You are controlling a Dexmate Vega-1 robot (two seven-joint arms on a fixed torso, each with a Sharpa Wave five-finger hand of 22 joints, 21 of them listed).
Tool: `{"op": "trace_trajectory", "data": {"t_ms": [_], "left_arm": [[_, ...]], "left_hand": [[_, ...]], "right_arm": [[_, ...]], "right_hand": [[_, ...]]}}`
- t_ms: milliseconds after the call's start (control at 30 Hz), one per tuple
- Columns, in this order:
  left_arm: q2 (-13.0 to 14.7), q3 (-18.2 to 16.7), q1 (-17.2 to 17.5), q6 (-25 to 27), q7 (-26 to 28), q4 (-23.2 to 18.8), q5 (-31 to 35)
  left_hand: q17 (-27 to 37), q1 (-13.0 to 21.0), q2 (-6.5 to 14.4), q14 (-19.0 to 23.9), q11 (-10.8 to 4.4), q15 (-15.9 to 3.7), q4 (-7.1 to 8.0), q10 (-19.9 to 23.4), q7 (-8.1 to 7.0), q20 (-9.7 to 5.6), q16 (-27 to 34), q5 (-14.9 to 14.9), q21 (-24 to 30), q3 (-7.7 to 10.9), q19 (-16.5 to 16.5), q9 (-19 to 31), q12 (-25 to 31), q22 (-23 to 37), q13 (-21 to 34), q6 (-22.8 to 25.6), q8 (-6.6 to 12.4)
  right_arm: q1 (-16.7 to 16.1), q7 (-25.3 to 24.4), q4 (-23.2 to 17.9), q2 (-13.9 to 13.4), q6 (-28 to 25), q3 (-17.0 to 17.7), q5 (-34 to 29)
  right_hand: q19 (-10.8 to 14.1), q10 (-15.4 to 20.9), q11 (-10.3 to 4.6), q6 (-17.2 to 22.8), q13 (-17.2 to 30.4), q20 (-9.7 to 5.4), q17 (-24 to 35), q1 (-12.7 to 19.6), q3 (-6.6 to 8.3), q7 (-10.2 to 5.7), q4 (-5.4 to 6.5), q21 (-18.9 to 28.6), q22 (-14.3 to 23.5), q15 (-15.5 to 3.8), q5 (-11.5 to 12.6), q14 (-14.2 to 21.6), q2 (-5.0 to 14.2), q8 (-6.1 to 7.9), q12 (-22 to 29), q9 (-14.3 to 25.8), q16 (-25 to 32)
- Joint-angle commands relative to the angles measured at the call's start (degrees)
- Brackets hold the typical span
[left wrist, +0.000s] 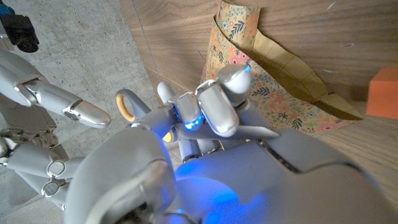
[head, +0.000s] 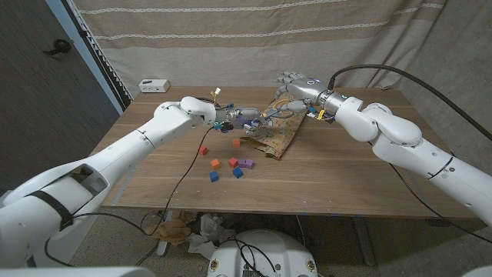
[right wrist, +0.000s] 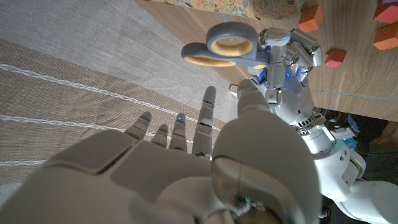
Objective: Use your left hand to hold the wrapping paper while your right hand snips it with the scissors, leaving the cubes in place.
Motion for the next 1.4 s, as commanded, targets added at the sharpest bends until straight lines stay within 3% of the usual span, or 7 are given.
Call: {"op": "trace_trajectory", "data": {"t_ms": [33,433,533,1400], "left_arm": [[0.7,-0.3,0.8,0.4,0.8,-1.5,0.1],[1.1,-0.5,1.2,0.5,1.1,-2.2,0.0],[2.0,0.2,1.2,0.5,2.9,-4.1,2.6],[1.5,-1.0,1.8,0.0,1.5,-2.2,0.2]], "left_hand": [[0.1,0.2,0.5,0.1,-0.53,-0.02,-0.13,0.2,-0.20,-2.27,0.2,0.2,0.1,0.04,-0.2,0.2,0.0,-0.1,0.2,-0.2,-0.09],[0.1,0.2,0.5,0.1,-0.54,-0.02,-0.16,0.2,-0.20,-2.26,0.2,0.2,0.2,0.08,-0.2,0.0,0.0,-0.1,0.2,0.0,-0.15],[0.1,0.2,0.5,0.1,-0.53,-0.02,-0.17,0.2,-0.30,-2.27,0.2,0.2,0.0,0.07,-0.4,0.2,0.0,-0.4,0.2,-0.1,-0.04],[0.1,0.1,0.4,0.1,-0.53,-0.01,-0.21,0.1,-0.29,-2.27,0.1,0.2,0.2,0.08,-0.5,0.0,0.0,-0.8,0.2,0.0,-0.16]], "right_arm": [[0.9,2.9,-0.3,-0.6,-0.1,0.1,0.2],[1.3,5.1,-0.9,-1.0,-0.7,-0.1,-0.4],[1.5,5.8,-1.0,-0.9,-1.0,-0.2,-0.5],[3.9,11.2,-1.1,-0.1,-2.7,-2.5,-4.0]], "right_hand": [[0.5,0.7,-0.22,1.2,0.0,0.28,0.1,0.8,0.56,-0.40,0.08,0.2,0.0,-0.37,-0.4,0.5,0.03,0.68,0.3,0.5,0.4],[0.6,0.6,-0.49,0.8,0.0,0.07,0.1,0.9,0.77,-0.51,0.10,0.2,0.0,-0.45,-0.7,0.5,-0.11,0.68,0.2,1.0,0.2],[0.5,0.6,-0.46,0.5,0.0,0.11,0.1,0.9,0.82,-0.26,0.12,0.1,0.0,-0.45,-0.8,0.5,-0.13,0.63,0.2,1.1,0.2],[0.7,1.0,-0.36,1.0,0.0,0.03,0.1,1.5,1.56,-0.01,-0.11,0.1,0.1,-0.29,-1.3,0.5,-0.18,1.10,0.2,2.0,0.1]]}}
